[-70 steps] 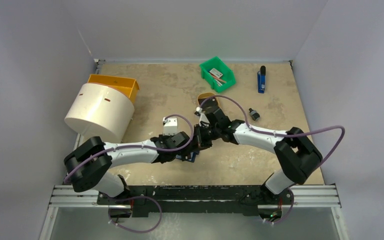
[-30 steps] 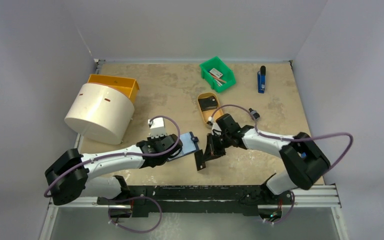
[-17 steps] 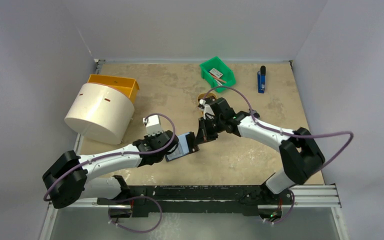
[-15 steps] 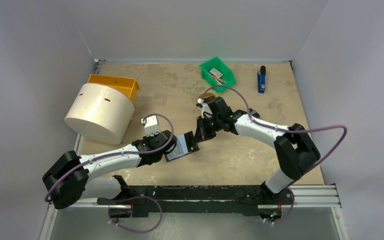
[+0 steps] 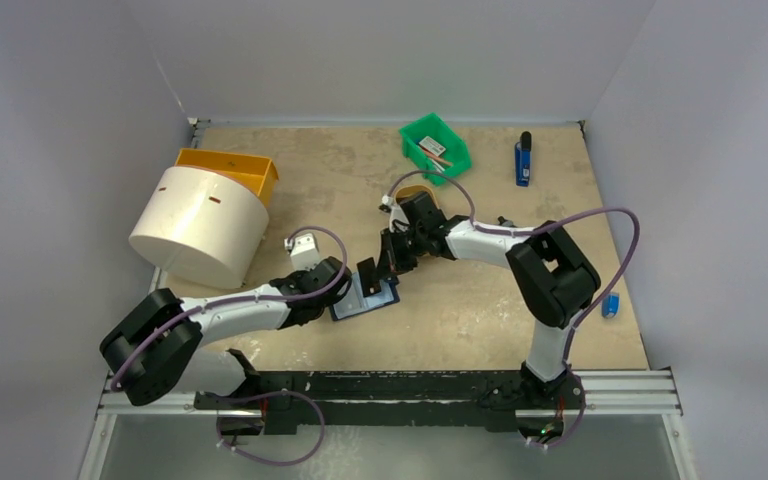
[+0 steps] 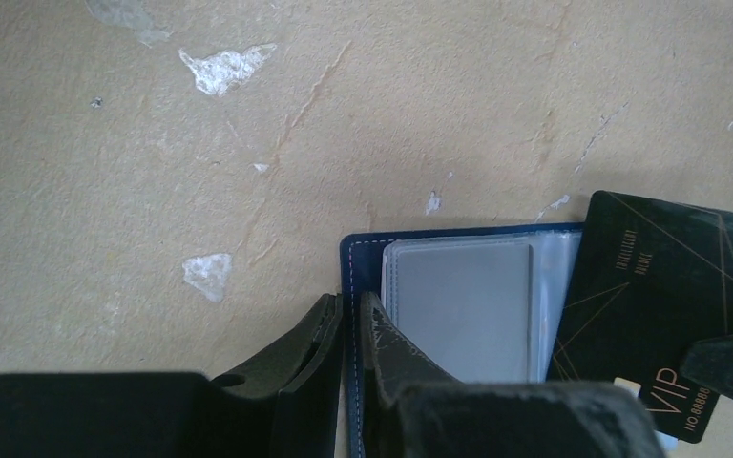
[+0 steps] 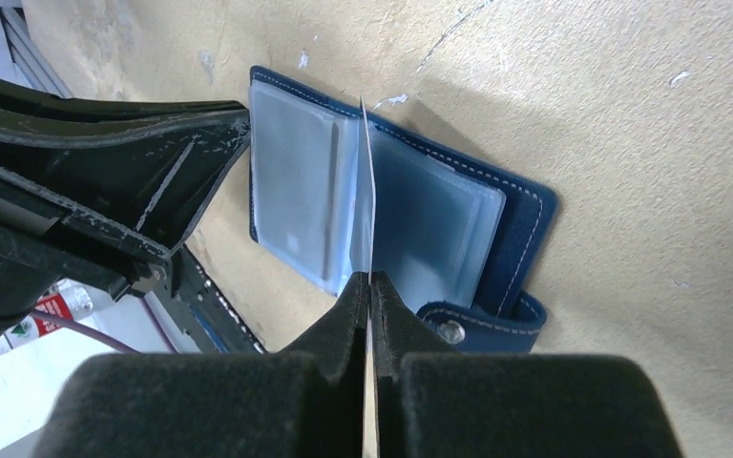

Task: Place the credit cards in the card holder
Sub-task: Insert the credit card into the card holder.

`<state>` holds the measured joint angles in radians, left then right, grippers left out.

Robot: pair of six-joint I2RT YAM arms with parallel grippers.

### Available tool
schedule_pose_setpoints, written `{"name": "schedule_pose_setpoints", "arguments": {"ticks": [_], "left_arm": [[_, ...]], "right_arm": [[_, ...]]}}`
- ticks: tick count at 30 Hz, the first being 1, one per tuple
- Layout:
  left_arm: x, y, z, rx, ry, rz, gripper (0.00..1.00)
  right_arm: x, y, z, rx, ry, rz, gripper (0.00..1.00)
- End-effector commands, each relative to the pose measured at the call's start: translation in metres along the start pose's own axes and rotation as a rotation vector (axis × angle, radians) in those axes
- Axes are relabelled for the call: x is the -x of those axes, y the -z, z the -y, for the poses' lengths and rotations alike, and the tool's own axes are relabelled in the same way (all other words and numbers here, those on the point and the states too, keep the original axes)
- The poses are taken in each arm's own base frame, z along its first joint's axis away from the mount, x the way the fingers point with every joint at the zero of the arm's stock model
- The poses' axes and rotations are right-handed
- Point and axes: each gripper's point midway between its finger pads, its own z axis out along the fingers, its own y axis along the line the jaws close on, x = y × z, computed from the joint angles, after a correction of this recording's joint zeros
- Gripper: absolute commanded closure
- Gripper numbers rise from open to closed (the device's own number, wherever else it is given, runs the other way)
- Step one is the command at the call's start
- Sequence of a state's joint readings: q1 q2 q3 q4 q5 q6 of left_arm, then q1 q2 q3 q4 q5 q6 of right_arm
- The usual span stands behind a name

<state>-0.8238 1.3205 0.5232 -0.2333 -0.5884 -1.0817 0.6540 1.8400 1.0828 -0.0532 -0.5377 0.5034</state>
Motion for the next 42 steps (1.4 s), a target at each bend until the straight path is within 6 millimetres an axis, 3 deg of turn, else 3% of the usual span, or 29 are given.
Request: {"name": "schedule_pose_setpoints", "arguments": {"ticks": [1,18,42], "left_arm": [[-0.002,-0.004,0.004,-0.013,0.011,-0.013,0.89],[-0.005,-0.006,-0.003,0.005,0.006,-0.014,0.89],[-0.005,-0.004,-0.007,0.01,0.009,-0.011,0.89]], "right_arm": [[0.017,0.0,-0.013,0.056,0.044,0.039,1.0],[-0.004,-0.003,-0.025,0.168,-0.094,-0.009,1.0],[-0.029,0.005,-0.019,0.214,-0.288,-0.059,1.0]]}}
